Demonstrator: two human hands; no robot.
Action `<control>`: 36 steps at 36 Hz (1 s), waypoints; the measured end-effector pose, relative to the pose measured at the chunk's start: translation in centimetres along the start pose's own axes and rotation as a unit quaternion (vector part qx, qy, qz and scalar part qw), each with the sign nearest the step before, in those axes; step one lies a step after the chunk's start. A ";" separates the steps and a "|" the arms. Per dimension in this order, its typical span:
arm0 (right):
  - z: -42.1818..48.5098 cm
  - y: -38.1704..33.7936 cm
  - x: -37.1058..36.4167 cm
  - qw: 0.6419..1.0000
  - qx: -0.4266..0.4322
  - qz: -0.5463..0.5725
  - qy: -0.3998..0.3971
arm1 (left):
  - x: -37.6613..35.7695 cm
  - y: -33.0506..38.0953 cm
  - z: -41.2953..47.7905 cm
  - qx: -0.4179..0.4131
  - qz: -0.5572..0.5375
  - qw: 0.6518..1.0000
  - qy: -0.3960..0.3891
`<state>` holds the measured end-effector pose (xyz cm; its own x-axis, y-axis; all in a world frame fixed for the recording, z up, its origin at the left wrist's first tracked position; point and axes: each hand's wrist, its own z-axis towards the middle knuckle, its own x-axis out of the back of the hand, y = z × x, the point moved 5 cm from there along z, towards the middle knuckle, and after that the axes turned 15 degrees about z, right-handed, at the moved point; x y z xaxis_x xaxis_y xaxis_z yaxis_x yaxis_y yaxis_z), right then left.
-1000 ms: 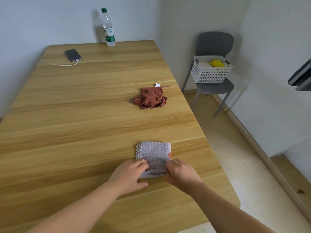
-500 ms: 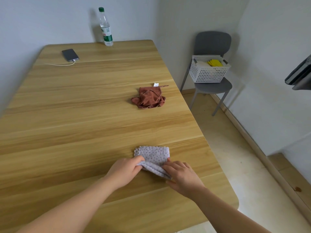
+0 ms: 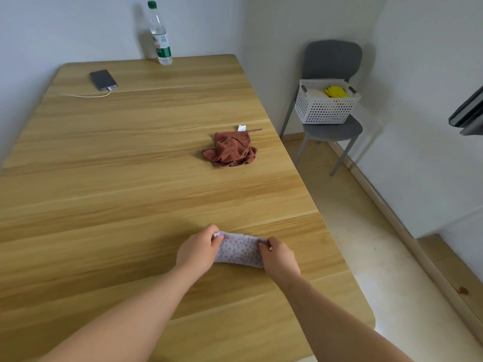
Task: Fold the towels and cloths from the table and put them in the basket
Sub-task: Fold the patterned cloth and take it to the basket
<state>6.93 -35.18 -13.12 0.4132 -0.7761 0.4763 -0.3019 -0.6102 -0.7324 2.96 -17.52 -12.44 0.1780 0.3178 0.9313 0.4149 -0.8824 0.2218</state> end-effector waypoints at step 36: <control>-2.0 0.6 2.0 0.781 -0.095 0.612 0.079 | -0.9 3.2 0.8 0.127 -0.516 0.832 -0.159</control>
<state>5.88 -37.42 -11.65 -0.3909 -0.7973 -0.4599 -0.5159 0.6036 -0.6079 4.83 -20.37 -12.80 -0.1797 0.9722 0.1503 0.6615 0.0063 0.7499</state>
